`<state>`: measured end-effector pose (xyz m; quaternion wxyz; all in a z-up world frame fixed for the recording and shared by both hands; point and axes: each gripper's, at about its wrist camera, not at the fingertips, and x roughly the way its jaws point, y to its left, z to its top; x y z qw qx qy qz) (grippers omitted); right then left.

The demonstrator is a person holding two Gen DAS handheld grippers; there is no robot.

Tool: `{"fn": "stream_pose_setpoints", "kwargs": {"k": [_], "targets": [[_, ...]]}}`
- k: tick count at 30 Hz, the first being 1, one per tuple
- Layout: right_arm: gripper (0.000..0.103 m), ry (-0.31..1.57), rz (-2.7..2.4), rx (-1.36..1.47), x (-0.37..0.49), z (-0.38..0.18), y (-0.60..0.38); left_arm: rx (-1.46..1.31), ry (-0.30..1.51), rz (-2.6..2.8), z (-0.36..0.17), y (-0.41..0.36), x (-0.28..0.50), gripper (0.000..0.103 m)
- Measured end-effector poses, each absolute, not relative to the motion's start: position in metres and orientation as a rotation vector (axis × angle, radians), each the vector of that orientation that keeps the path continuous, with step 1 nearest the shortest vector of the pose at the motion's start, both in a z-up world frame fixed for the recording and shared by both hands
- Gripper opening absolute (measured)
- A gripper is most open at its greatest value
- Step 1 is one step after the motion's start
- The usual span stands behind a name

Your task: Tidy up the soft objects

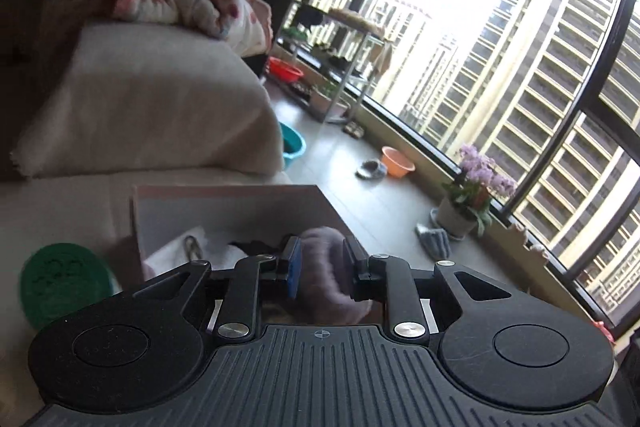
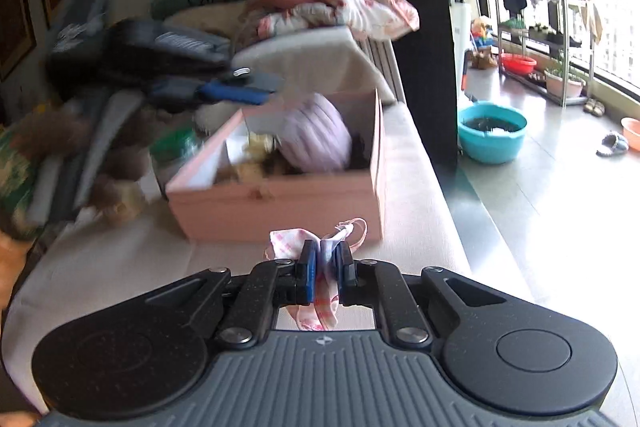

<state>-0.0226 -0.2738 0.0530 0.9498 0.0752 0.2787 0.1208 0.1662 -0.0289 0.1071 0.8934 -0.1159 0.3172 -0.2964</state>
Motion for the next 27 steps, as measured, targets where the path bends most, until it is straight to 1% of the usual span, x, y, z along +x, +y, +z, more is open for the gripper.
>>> {"fn": "stream_pose_setpoints", "kwargs": {"k": [4,8,9,10,11,12,14,17,19,21,22,24,25,26,27], "targets": [[0.010,0.472,0.247,0.130,0.007,0.083,-0.259,-0.174,0.612,-0.542,0.107,0.000,0.127,0.025],[0.010,0.422,0.272,0.121,0.062,0.110,-0.231,-0.145,0.653,-0.495,0.079,0.015,0.074,0.025],[0.014,0.416,0.284,0.128,0.078,0.114,-0.224,-0.142,0.668,-0.474,0.072,0.022,0.068,0.025],[0.021,0.427,0.287,0.129,0.094,0.115,-0.216,-0.134,0.683,-0.456,0.067,0.026,0.065,0.025],[0.041,0.468,0.285,0.120,0.112,0.115,-0.210,-0.122,0.699,-0.434,0.062,0.030,0.061,0.025],[0.053,0.511,0.285,0.117,0.125,0.114,-0.206,-0.110,0.712,-0.415,0.057,0.036,0.058,0.025],[0.054,0.563,0.270,0.132,0.138,0.107,-0.202,-0.088,0.727,-0.381,0.051,0.045,0.055,0.025],[0.054,0.553,0.239,0.121,0.116,0.100,-0.204,-0.051,0.749,-0.330,0.043,0.054,0.041,0.025],[0.058,0.527,0.232,0.079,0.085,0.096,-0.205,-0.050,0.776,-0.316,0.034,0.055,0.036,0.025],[0.067,0.512,0.214,0.002,0.053,0.088,-0.203,-0.067,0.819,-0.316,0.023,0.051,0.037,0.025],[0.069,0.515,0.209,-0.036,0.040,0.083,-0.201,-0.079,0.840,-0.314,0.018,0.049,0.037,0.026],[0.072,0.555,0.205,-0.067,0.019,0.070,-0.200,-0.075,0.801,-0.303,0.016,0.042,0.031,0.029],[0.072,0.600,0.213,-0.065,0.013,0.060,-0.199,-0.073,0.800,-0.298,0.015,0.038,0.031,0.036],[0.072,0.644,0.221,-0.058,0.011,0.050,-0.199,-0.076,0.801,-0.297,0.015,0.033,0.032,0.048],[0.072,0.686,0.227,-0.048,0.010,0.041,-0.198,-0.082,0.804,-0.305,0.016,0.029,0.031,0.053]]}}
